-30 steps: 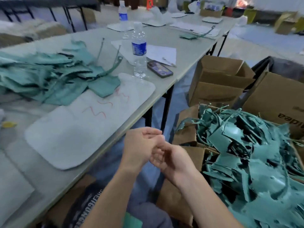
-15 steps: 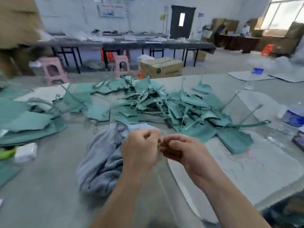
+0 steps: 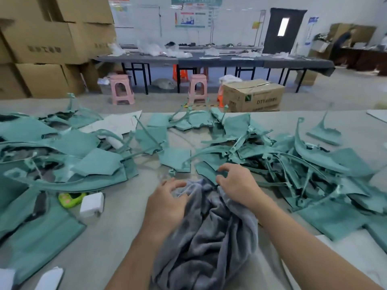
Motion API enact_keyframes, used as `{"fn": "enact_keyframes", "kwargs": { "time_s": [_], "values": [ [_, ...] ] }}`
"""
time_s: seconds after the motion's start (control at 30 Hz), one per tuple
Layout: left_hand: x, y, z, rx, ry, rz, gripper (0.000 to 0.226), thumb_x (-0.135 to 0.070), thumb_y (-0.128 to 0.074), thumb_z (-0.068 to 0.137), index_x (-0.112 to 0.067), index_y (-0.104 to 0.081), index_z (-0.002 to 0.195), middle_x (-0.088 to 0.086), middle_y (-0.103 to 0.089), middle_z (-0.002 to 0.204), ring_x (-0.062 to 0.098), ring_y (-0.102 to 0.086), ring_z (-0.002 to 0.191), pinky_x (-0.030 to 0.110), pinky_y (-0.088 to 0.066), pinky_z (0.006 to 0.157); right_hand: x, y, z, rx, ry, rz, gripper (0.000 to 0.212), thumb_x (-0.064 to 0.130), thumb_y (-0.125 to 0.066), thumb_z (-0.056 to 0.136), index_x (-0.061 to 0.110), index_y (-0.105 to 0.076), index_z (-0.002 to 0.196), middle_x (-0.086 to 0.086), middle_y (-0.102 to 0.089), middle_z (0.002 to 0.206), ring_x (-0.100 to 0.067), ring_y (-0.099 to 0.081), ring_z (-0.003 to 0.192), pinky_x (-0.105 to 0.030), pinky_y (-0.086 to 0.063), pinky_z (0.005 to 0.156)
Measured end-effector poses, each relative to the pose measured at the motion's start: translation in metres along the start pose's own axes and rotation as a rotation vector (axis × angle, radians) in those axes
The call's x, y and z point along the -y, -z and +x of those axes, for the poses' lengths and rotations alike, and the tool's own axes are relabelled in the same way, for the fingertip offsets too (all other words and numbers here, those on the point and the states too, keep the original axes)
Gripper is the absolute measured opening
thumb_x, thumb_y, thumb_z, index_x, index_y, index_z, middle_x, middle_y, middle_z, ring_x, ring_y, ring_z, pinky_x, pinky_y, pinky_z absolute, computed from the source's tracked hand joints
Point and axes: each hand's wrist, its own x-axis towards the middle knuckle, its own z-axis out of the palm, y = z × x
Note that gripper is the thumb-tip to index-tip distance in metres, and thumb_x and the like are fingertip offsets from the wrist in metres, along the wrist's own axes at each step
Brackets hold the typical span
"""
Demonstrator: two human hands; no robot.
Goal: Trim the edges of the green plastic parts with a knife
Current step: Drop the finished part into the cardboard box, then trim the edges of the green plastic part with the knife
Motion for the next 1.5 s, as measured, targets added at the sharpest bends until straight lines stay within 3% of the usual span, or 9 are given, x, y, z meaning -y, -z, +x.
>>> {"fn": "enact_keyframes", "kwargs": {
  "time_s": [0.23, 0.43, 0.53, 0.77, 0.83, 0.9, 1.0, 1.3, 1.5],
  "values": [
    [0.010, -0.011, -0.007, -0.005, 0.046, 0.034, 0.024, -0.020, -0.068, 0.088, -0.042, -0.072, 0.096, -0.029, -0.052, 0.101, -0.011, -0.047, 0.086, -0.011, -0.028, 0.065, -0.010, -0.037, 0.033, 0.060, 0.141, -0.589, 0.032, 0.013, -0.047, 0.093, 0.022, -0.054, 0.123, -0.005, -0.063, 0.126, -0.031, -0.057, 0.120, -0.044, -0.041, 0.091],
    [0.007, -0.026, -0.015, -0.012, 0.088, -0.013, 0.026, -0.019, -0.066, 0.088, -0.035, -0.075, 0.107, -0.026, -0.065, 0.109, -0.013, -0.058, 0.093, -0.006, -0.034, 0.072, -0.002, -0.013, 0.023, -0.175, 0.406, -0.648, 0.017, 0.012, -0.059, 0.090, 0.024, -0.050, 0.084, 0.001, -0.068, 0.084, -0.025, -0.067, 0.083, -0.032, -0.030, 0.070],
    [0.001, -0.037, -0.013, -0.075, 0.100, -0.088, 0.028, -0.024, -0.068, 0.089, -0.036, -0.072, 0.114, -0.028, -0.067, 0.108, -0.003, -0.063, 0.107, -0.001, -0.038, 0.077, 0.006, 0.015, 0.007, -0.434, 0.545, -0.314, 0.020, 0.005, -0.058, 0.091, 0.019, -0.051, 0.079, 0.006, -0.052, 0.063, -0.021, -0.048, 0.058, -0.031, -0.029, 0.063],
    [-0.048, -0.048, 0.006, -0.027, 0.061, -0.517, 0.106, -0.073, -0.073, 0.062, -0.034, -0.034, 0.152, -0.044, -0.047, 0.127, -0.019, -0.044, 0.121, 0.032, -0.040, 0.107, 0.024, 0.097, -0.028, -0.200, 0.386, 0.951, 0.021, 0.010, -0.057, 0.097, 0.019, -0.071, 0.085, 0.008, -0.065, 0.072, -0.008, -0.059, 0.065, -0.022, -0.051, 0.062],
    [-0.065, -0.052, 0.012, 0.015, 0.045, -0.643, 0.076, -0.047, -0.076, 0.079, -0.026, -0.047, 0.145, -0.015, -0.057, 0.141, 0.003, -0.052, 0.131, 0.033, -0.044, 0.106, 0.021, 0.109, -0.031, 0.011, 0.206, 1.376, 0.025, 0.006, -0.057, 0.098, 0.016, -0.074, 0.082, -0.008, -0.072, 0.087, -0.019, -0.069, 0.079, -0.034, -0.060, 0.073],
    [-0.078, -0.051, 0.012, 0.022, 0.060, -0.779, 0.029, -0.022, -0.067, 0.095, -0.021, -0.067, 0.124, 0.007, -0.074, 0.117, 0.020, -0.069, 0.108, 0.030, -0.055, 0.089, 0.015, 0.113, -0.031, 0.093, -0.010, 1.607, 0.033, 0.004, -0.057, 0.100, 0.014, -0.074, 0.074, -0.009, -0.076, 0.087, -0.020, -0.073, 0.075, -0.035, -0.063, 0.067],
    [-0.091, -0.044, 0.001, 0.107, 0.091, -0.997, 0.035, -0.022, -0.045, 0.103, -0.014, -0.080, 0.101, 0.020, -0.076, 0.103, 0.030, -0.073, 0.092, 0.031, -0.060, 0.075, 0.002, 0.102, -0.035, 0.075, -0.228, 1.693, 0.023, 0.004, -0.056, 0.101, 0.005, -0.068, 0.082, -0.012, -0.073, 0.075, -0.018, -0.070, 0.058, -0.029, -0.058, 0.053],
    [-0.073, -0.022, -0.019, 0.066, 0.130, -0.683, 0.034, -0.002, -0.046, 0.102, -0.015, -0.075, 0.115, 0.008, -0.078, 0.102, 0.027, -0.075, 0.092, 0.039, -0.059, 0.079, -0.030, 0.037, -0.082, 0.228, -0.244, 1.223, 0.012, 0.007, -0.068, 0.094, 0.002, -0.074, 0.104, -0.014, -0.078, 0.089, -0.017, -0.072, 0.073, -0.029, -0.061, 0.073],
    [-0.048, 0.025, -0.011, -0.376, -0.077, 0.354, 0.034, -0.044, -0.050, 0.092, -0.040, -0.071, 0.119, -0.009, -0.078, 0.095, 0.025, -0.070, 0.085, 0.034, -0.054, 0.070, -0.079, 0.029, -0.093, -0.073, -0.046, 0.211, 0.027, 0.011, -0.062, 0.091, 0.036, -0.066, 0.099, 0.018, -0.072, 0.091, -0.003, -0.068, 0.087, -0.029, -0.057, 0.082]
  ]
}}
